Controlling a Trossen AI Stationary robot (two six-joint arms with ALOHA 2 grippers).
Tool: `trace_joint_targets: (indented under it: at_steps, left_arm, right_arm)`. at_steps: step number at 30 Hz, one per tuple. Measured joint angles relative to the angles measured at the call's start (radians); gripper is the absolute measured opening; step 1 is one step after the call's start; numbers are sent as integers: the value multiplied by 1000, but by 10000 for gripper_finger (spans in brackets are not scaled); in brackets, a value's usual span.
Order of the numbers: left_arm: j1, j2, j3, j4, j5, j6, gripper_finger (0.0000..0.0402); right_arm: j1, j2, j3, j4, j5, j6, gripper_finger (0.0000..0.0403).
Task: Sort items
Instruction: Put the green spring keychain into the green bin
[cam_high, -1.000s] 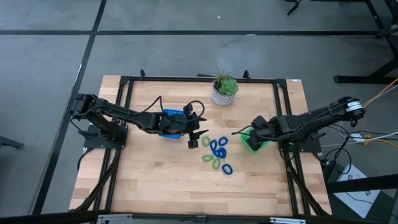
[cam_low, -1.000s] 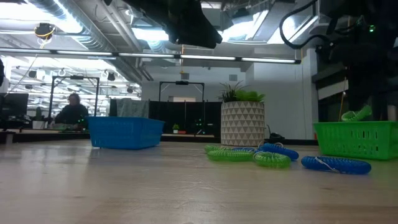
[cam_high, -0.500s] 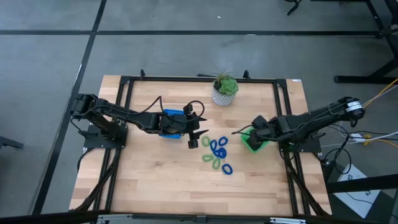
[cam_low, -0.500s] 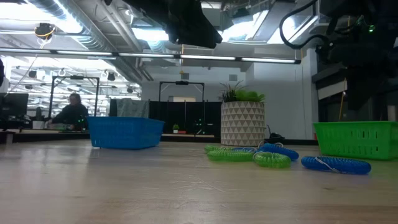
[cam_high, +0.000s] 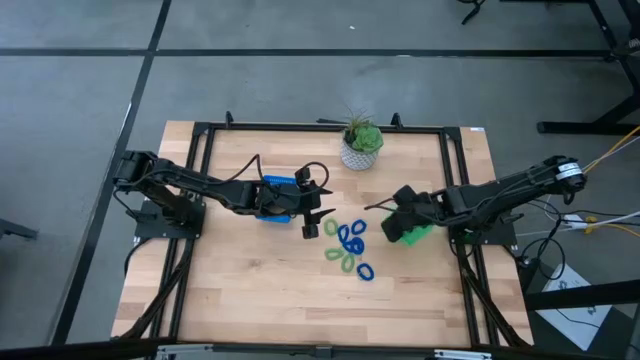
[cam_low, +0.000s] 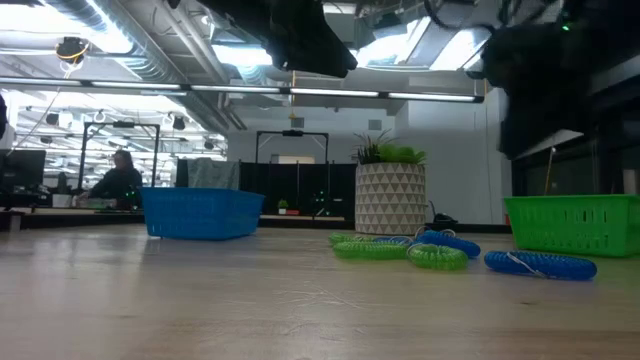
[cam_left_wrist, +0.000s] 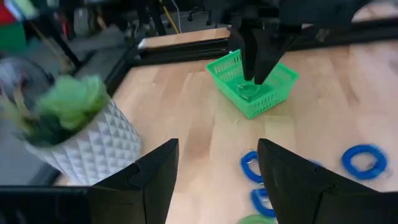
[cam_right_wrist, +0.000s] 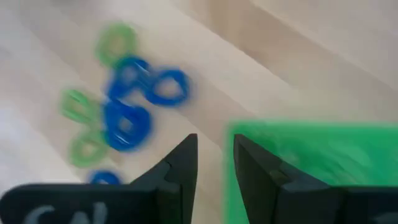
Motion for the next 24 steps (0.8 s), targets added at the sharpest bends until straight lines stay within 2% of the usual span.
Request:
trace_joint_targets:
  at_steps: [4,11,19,24]
  left_arm:
    - [0,0,0,28,0,141,214]
    - [-1,0,0,24,14,149,214]
    - [-1,0,0,25,19,131,214]
    - [-1,0,0,81,95,116,214]
  right_arm:
    - [0,11,0,158,48,-126,103]
    - [0,62,0,286,50,-291,103]
    - [0,142,0,339,49,-329,103]
    - [0,206,0,400,44,-327,103]
